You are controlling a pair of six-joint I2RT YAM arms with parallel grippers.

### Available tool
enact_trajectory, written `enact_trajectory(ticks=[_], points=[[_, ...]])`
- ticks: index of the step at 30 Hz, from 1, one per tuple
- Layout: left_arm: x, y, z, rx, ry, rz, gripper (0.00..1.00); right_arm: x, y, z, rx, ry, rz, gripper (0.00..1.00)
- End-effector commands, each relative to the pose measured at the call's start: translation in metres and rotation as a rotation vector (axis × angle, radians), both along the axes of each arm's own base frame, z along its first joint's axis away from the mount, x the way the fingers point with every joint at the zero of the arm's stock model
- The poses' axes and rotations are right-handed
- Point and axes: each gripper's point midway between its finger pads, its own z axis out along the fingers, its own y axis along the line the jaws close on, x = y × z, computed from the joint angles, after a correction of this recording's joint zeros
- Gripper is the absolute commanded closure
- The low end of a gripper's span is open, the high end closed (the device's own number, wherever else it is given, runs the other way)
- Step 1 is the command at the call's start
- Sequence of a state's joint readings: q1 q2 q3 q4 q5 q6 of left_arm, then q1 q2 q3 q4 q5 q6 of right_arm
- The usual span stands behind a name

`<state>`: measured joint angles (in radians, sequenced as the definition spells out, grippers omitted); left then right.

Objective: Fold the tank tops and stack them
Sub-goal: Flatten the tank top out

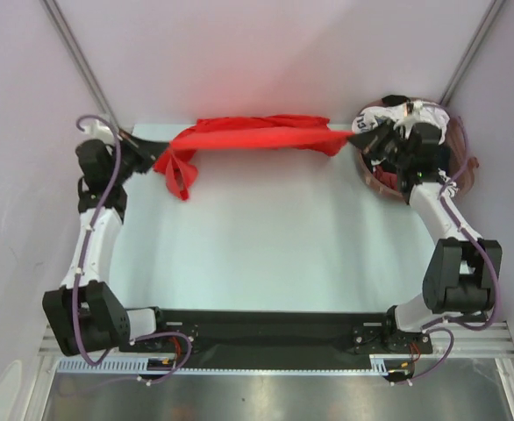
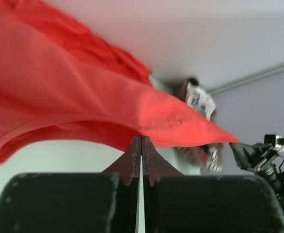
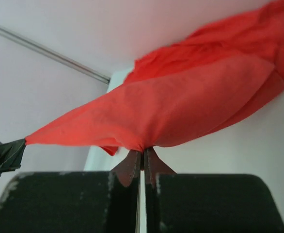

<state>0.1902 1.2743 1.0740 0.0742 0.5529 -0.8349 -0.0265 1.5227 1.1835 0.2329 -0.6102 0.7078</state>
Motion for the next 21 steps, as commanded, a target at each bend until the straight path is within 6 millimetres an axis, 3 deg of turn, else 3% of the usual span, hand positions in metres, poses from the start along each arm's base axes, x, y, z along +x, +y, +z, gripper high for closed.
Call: enact_trajectory(ticks=[1,3,4,5,6,7,8,9,11,12,14,17,20,21], points=[[-0.037,-0.022,0.015,0.103,-0.167,-0.039,1.00,-0.045,-0.003,0.066,-0.009,-0.271,-0.010,1.00],[-0.051,-0.035,-0.004,0.104,-0.139,-0.063,1.00,-0.055,-0.004,0.022,-0.016,-0.178,-0.017,1.00],[-0.057,-0.038,-0.034,0.093,-0.079,-0.067,1.00,-0.063,-0.004,0.017,-0.018,-0.174,-0.020,1.00],[-0.063,-0.044,-0.045,0.085,-0.061,-0.082,1.00,-0.068,-0.004,0.009,-0.023,-0.165,-0.022,1.00],[-0.070,-0.046,-0.052,0.078,-0.055,-0.082,1.00,-0.076,-0.005,-0.020,-0.025,-0.096,-0.027,1.00],[-0.076,-0.047,-0.064,0.071,-0.028,-0.084,1.00,-0.082,-0.006,-0.031,-0.031,-0.072,-0.032,1.00],[-0.083,-0.047,-0.089,0.070,0.028,-0.079,1.00,-0.092,-0.008,-0.032,-0.038,-0.072,-0.050,1.00],[-0.090,-0.046,-0.096,0.072,0.047,-0.066,1.00,-0.101,-0.009,-0.057,-0.051,-0.002,-0.056,1.00],[-0.104,-0.047,-0.126,0.073,0.123,-0.069,1.00,-0.117,-0.014,-0.064,-0.068,0.019,-0.089,1.00],[-0.110,-0.045,-0.132,0.075,0.137,-0.059,1.00,-0.129,-0.014,-0.087,-0.082,0.084,-0.089,1.00],[-0.126,-0.044,-0.165,0.067,0.252,-0.050,1.00,-0.142,-0.015,-0.101,-0.101,0.124,-0.088,1.00],[-0.145,-0.043,-0.198,0.054,0.369,-0.031,1.00,-0.169,-0.021,-0.140,-0.144,0.257,-0.118,1.00],[-0.162,-0.042,-0.218,0.034,0.442,-0.011,1.00,-0.190,-0.025,-0.169,-0.160,0.354,-0.133,1.00],[-0.165,-0.042,-0.215,0.026,0.429,-0.003,1.00,-0.198,-0.026,-0.179,-0.164,0.404,-0.139,1.00]])
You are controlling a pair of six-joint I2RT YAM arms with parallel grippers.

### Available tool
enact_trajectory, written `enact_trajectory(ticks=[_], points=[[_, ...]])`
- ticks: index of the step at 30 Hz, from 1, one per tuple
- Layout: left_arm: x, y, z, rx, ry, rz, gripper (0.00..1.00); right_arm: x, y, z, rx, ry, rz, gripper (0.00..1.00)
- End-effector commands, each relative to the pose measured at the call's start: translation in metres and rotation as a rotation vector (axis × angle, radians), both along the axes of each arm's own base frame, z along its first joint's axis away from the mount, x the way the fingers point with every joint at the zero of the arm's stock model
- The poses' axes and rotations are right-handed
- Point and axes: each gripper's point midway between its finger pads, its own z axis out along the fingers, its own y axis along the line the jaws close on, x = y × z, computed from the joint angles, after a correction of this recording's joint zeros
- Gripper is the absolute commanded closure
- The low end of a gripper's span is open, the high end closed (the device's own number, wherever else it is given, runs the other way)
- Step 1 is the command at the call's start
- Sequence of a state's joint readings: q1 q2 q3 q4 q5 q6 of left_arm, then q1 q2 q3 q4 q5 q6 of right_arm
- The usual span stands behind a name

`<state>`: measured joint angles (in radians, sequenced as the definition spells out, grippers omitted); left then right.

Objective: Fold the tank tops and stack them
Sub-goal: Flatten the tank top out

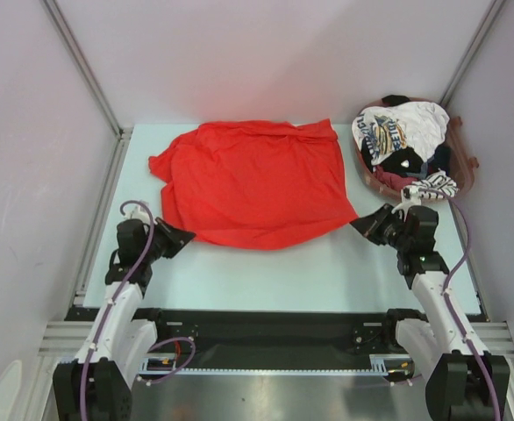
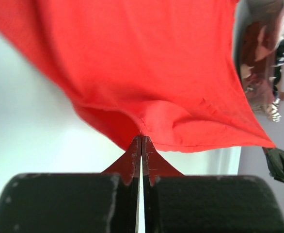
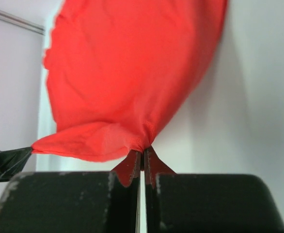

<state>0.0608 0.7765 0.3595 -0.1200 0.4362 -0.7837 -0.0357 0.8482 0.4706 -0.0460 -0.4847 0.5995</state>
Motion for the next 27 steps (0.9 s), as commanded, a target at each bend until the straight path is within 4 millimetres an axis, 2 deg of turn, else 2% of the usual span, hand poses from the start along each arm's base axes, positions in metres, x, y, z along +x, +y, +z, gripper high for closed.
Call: enact_trajectory(ticks=[1,2,3,5,6,8,9,10,15,20,22,25,27], points=[[-0.020,0.005,-0.018,0.006,0.074,0.054,1.00,-0.028,-0.009,-0.037,-0.049,0.142,-0.038,1.00],[-0.025,0.006,-0.022,0.005,0.089,0.062,1.00,-0.034,-0.010,-0.046,-0.055,0.169,-0.048,1.00],[-0.028,0.007,-0.018,0.007,0.067,0.075,1.00,-0.043,-0.011,-0.054,-0.055,0.212,-0.057,1.00],[-0.039,0.013,-0.024,0.019,0.107,0.118,1.00,-0.052,-0.014,-0.056,-0.061,0.216,-0.084,1.00],[-0.041,0.015,-0.016,0.019,0.075,0.134,1.00,-0.060,-0.016,-0.062,-0.065,0.246,-0.095,1.00],[-0.050,0.018,-0.016,0.013,0.084,0.169,1.00,-0.066,-0.024,-0.057,-0.085,0.218,-0.147,1.00],[-0.052,0.018,-0.008,-0.008,0.048,0.189,1.00,-0.071,-0.022,-0.058,-0.069,0.225,-0.147,1.00],[-0.058,0.020,-0.011,-0.007,0.064,0.203,1.00,-0.074,-0.021,-0.055,-0.057,0.214,-0.147,1.00],[-0.066,0.036,0.014,0.011,-0.025,0.315,1.00,-0.085,-0.026,-0.046,-0.053,0.183,-0.199,1.00],[-0.063,0.030,-0.001,-0.005,0.023,0.282,1.00,-0.083,-0.024,-0.049,-0.061,0.201,-0.192,1.00],[-0.059,0.029,0.003,-0.009,0.000,0.273,1.00,-0.078,-0.024,-0.046,-0.061,0.182,-0.185,1.00],[-0.046,0.029,0.022,-0.004,-0.073,0.262,1.00,-0.062,-0.026,-0.027,-0.068,0.118,-0.197,1.00],[-0.036,0.032,0.036,0.010,-0.080,0.265,0.99,-0.043,-0.029,0.003,-0.077,0.039,-0.214,1.00]])
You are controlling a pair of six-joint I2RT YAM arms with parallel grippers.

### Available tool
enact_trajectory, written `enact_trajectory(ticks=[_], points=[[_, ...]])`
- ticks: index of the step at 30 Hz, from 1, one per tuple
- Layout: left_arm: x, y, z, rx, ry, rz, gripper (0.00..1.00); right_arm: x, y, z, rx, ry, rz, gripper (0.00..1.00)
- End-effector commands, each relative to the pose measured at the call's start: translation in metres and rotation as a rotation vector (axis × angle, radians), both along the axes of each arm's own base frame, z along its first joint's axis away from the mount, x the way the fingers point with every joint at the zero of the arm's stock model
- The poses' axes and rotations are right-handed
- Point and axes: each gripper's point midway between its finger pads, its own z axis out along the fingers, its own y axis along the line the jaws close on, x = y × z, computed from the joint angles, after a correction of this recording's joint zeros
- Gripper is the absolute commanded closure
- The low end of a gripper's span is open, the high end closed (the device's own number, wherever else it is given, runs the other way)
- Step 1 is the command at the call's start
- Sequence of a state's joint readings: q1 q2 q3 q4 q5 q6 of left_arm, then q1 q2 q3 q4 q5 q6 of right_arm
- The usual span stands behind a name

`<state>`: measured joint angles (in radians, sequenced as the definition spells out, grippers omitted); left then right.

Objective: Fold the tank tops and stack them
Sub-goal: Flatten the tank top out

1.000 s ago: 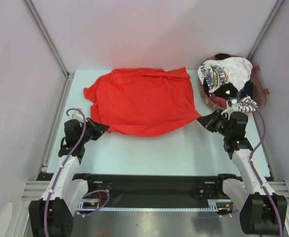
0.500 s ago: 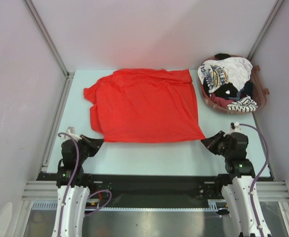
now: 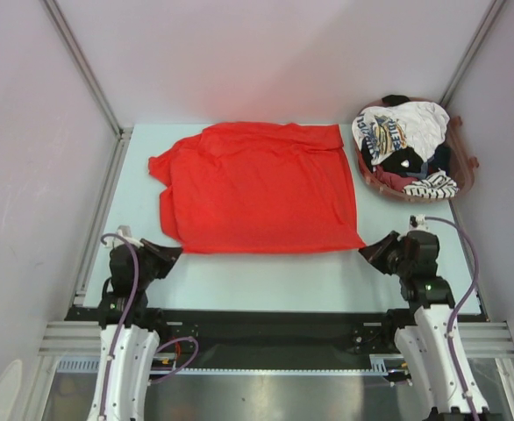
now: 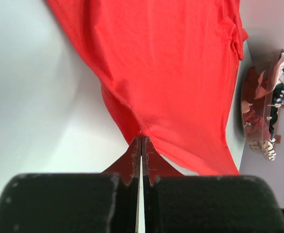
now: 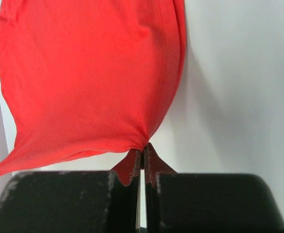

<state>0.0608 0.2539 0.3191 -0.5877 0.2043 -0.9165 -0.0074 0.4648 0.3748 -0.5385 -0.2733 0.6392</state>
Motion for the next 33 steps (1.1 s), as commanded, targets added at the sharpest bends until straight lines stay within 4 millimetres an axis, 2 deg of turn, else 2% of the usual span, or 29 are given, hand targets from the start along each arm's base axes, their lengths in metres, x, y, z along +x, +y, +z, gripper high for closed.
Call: enact_trajectory(ticks=[1,2,3,4,5,6,7,8,10,11,12,15,16,18,19,21,22,23,24,25,29,32,33], points=[[0.030,0.003,0.064,0.030,-0.173,-0.005,1.00,0.043,-0.001,0.055,-0.028,-0.159,-0.008,1.00],[0.038,0.004,0.064,0.037,-0.138,-0.004,1.00,0.051,0.002,0.067,-0.029,-0.186,0.004,1.00],[0.046,0.005,0.077,0.053,-0.160,-0.013,1.00,0.064,0.003,0.097,-0.031,-0.260,0.007,1.00],[0.052,0.005,0.089,0.063,-0.177,-0.021,1.00,0.073,0.003,0.111,-0.038,-0.284,0.010,1.00],[0.061,0.006,0.112,0.079,-0.199,-0.023,1.00,0.082,0.000,0.115,-0.060,-0.276,-0.006,1.00],[0.063,0.009,0.137,0.102,-0.234,-0.015,1.00,0.088,-0.001,0.139,-0.084,-0.318,-0.012,1.00],[0.064,0.011,0.133,0.114,-0.219,-0.015,1.00,0.090,-0.001,0.146,-0.093,-0.330,-0.005,1.00],[0.065,0.015,0.156,0.136,-0.266,0.004,1.00,0.091,-0.004,0.152,-0.110,-0.343,-0.015,1.00],[0.062,0.020,0.177,0.186,-0.318,0.012,1.00,0.091,-0.007,0.165,-0.134,-0.375,-0.020,1.00],[0.058,0.021,0.189,0.195,-0.347,0.018,0.99,0.090,-0.009,0.165,-0.142,-0.373,-0.024,1.00],[0.057,0.022,0.190,0.201,-0.349,0.025,0.99,0.087,-0.009,0.160,-0.143,-0.354,-0.021,1.00],[0.049,0.016,0.173,0.184,-0.305,-0.008,1.00,0.075,-0.009,0.148,-0.146,-0.328,-0.018,1.00],[0.048,0.015,0.157,0.173,-0.270,-0.011,1.00,0.072,-0.010,0.134,-0.145,-0.302,-0.025,1.00],[0.043,0.011,0.143,0.141,-0.254,-0.019,1.00,0.065,-0.010,0.121,-0.135,-0.273,-0.029,1.00],[0.041,0.009,0.119,0.125,-0.207,-0.024,0.99,0.061,-0.009,0.115,-0.121,-0.252,-0.030,1.00],[0.038,0.004,0.102,0.083,-0.186,-0.034,1.00,0.055,-0.007,0.088,-0.107,-0.181,-0.024,1.00],[0.035,-0.001,0.077,0.058,-0.135,-0.052,1.00,0.054,-0.007,0.078,-0.100,-0.154,-0.030,1.00],[0.033,-0.003,0.067,0.031,-0.116,-0.051,1.00,0.051,-0.006,0.062,-0.094,-0.119,-0.030,1.00],[0.033,-0.005,0.059,0.018,-0.104,-0.055,1.00,0.050,-0.006,0.054,-0.091,-0.102,-0.034,1.00],[0.031,-0.006,0.040,0.005,-0.064,-0.057,1.00,0.050,-0.007,0.045,-0.094,-0.077,-0.039,1.00],[0.031,-0.007,0.015,-0.014,0.001,-0.056,1.00,0.054,-0.012,0.026,-0.115,-0.012,-0.060,1.00],[0.036,-0.004,0.010,-0.009,0.016,-0.042,1.00,0.063,-0.014,0.015,-0.132,0.015,-0.063,1.00],[0.043,-0.004,0.014,-0.006,-0.011,-0.040,1.00,0.068,-0.014,0.015,-0.127,0.010,-0.065,1.00]])
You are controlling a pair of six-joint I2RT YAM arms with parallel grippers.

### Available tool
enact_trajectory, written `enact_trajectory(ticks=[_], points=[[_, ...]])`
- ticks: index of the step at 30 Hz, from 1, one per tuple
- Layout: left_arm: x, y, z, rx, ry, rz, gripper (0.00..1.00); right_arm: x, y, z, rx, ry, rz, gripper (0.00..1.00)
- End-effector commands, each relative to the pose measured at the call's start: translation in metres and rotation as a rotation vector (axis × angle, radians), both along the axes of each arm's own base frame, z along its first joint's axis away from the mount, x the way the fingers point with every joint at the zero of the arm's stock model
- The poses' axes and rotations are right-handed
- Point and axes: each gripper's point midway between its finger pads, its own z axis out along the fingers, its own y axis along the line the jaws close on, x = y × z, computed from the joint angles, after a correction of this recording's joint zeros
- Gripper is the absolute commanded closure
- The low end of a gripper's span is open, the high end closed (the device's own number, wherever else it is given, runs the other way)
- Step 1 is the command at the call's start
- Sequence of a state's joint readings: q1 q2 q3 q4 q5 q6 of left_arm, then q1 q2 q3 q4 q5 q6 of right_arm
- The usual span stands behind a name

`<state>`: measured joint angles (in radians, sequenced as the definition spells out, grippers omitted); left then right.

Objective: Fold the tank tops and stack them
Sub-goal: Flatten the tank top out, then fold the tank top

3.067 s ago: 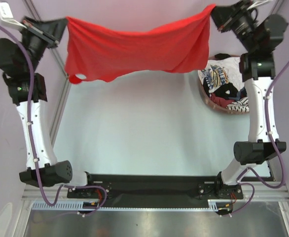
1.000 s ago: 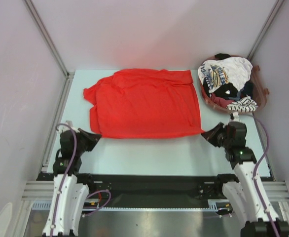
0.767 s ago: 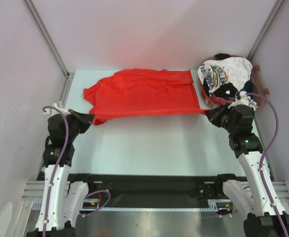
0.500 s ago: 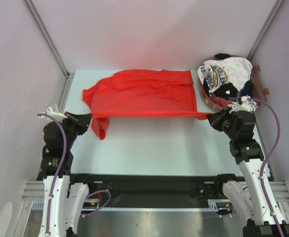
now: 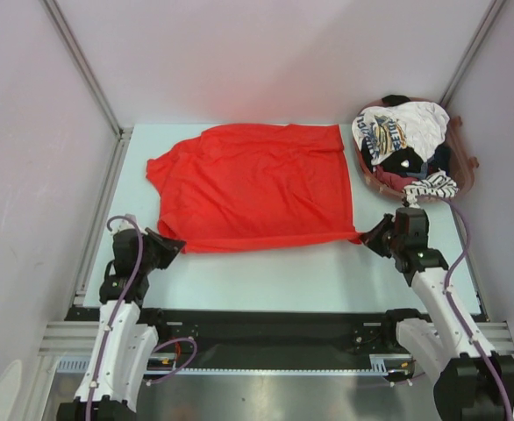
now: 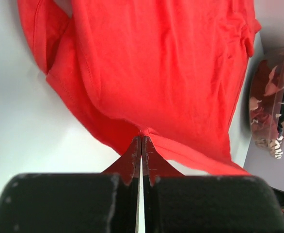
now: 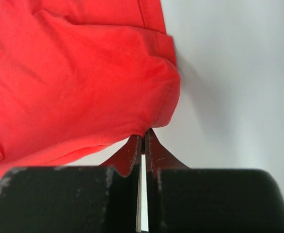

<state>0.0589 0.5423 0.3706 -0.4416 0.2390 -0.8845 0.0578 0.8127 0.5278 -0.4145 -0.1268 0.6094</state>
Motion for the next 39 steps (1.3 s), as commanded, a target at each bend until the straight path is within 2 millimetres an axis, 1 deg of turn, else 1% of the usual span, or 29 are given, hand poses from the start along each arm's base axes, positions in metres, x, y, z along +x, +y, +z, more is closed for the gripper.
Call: enact_trajectory(ticks=[1,2,3,4,6,7,8,10,11,12,13,14,15,16,17,18,19,21,22,25,26,28,32,33,34,35,36,37,39], points=[[0.023,0.001,0.024,-0.011,-0.110,0.012,1.00,0.029,-0.003,0.012,-0.006,-0.061,-0.027,1.00],[0.030,0.000,0.021,-0.020,-0.086,0.013,1.00,0.043,-0.001,0.021,0.002,-0.097,-0.024,1.00],[0.040,-0.001,0.031,-0.022,-0.114,0.002,1.00,0.052,0.000,0.010,0.007,-0.049,-0.022,1.00],[0.056,0.000,0.047,-0.016,-0.113,-0.008,1.00,0.074,0.004,0.044,0.023,-0.113,-0.006,1.00],[0.069,0.004,0.068,0.039,-0.119,-0.023,1.00,0.094,0.007,0.067,0.022,-0.136,0.005,1.00],[0.077,0.007,0.100,0.055,-0.182,-0.018,1.00,0.099,0.008,0.084,0.015,-0.176,0.015,1.00],[0.078,0.010,0.112,0.073,-0.211,-0.007,1.00,0.107,0.006,0.111,0.009,-0.253,0.007,1.00],[0.072,0.019,0.127,0.108,-0.267,0.039,1.00,0.104,-0.003,0.131,-0.020,-0.320,-0.025,1.00],[0.068,0.020,0.122,0.114,-0.264,0.046,0.99,0.099,-0.005,0.115,-0.029,-0.290,-0.033,1.00],[0.063,0.021,0.110,0.113,-0.241,0.054,1.00,0.093,-0.008,0.098,-0.032,-0.254,-0.046,1.00],[0.051,0.020,0.071,0.100,-0.171,0.055,1.00,0.084,-0.011,0.071,-0.030,-0.195,-0.057,1.00],[0.042,0.016,0.046,0.055,-0.120,0.063,1.00,0.075,-0.016,0.044,0.012,-0.123,-0.100,1.00],[0.036,0.010,0.027,0.018,-0.097,0.055,1.00,0.047,-0.012,-0.009,0.042,0.009,-0.093,1.00],[0.018,0.001,-0.016,-0.030,-0.024,0.032,1.00,0.036,-0.012,-0.026,0.089,0.051,-0.100,1.00],[0.013,-0.002,-0.027,-0.076,-0.005,0.046,1.00,0.030,-0.012,-0.032,0.104,0.044,-0.112,1.00],[0.010,-0.004,-0.035,-0.094,-0.008,0.049,1.00,0.015,-0.012,-0.052,0.103,0.080,-0.130,1.00],[0.005,-0.002,-0.045,-0.093,-0.001,0.066,1.00,0.012,-0.013,-0.053,0.096,0.071,-0.137,1.00],[0.003,0.001,-0.046,-0.073,0.005,0.077,1.00,0.009,-0.016,-0.048,0.067,0.048,-0.143,1.00],[0.005,0.003,-0.038,-0.060,-0.010,0.080,1.00,0.011,-0.019,-0.042,0.054,0.034,-0.145,1.00],[0.005,0.008,-0.028,-0.014,-0.013,0.077,1.00,0.012,-0.021,-0.036,0.031,0.031,-0.139,1.00],[0.008,0.009,-0.020,0.000,-0.029,0.074,1.00,0.012,-0.021,-0.037,0.030,0.033,-0.138,1.00],[0.007,0.010,-0.015,0.009,-0.029,0.072,1.00,0.011,-0.020,-0.037,0.028,0.032,-0.126,1.00],[-0.002,0.011,-0.017,0.026,-0.010,0.070,1.00,0.001,-0.018,-0.042,0.023,0.045,-0.112,1.00],[-0.003,0.012,-0.016,0.031,-0.012,0.077,1.00,0.000,-0.018,-0.037,0.025,0.022,-0.112,1.00],[-0.004,0.014,-0.008,0.035,-0.042,0.084,1.00,-0.002,-0.018,-0.037,0.024,0.019,-0.116,1.00],[-0.008,0.015,-0.010,0.041,-0.029,0.091,1.00,-0.007,-0.011,-0.036,0.025,0.023,-0.091,1.00],[-0.010,0.017,-0.005,0.048,-0.039,0.102,1.00,-0.009,-0.010,-0.035,0.023,0.017,-0.088,1.00],[-0.009,0.022,0.008,0.066,-0.078,0.127,1.00,-0.012,-0.008,-0.031,0.023,0.004,-0.080,1.00],[-0.012,0.028,0.015,0.093,-0.085,0.149,1.00,-0.017,0.001,-0.029,0.036,0.003,-0.051,1.00]])
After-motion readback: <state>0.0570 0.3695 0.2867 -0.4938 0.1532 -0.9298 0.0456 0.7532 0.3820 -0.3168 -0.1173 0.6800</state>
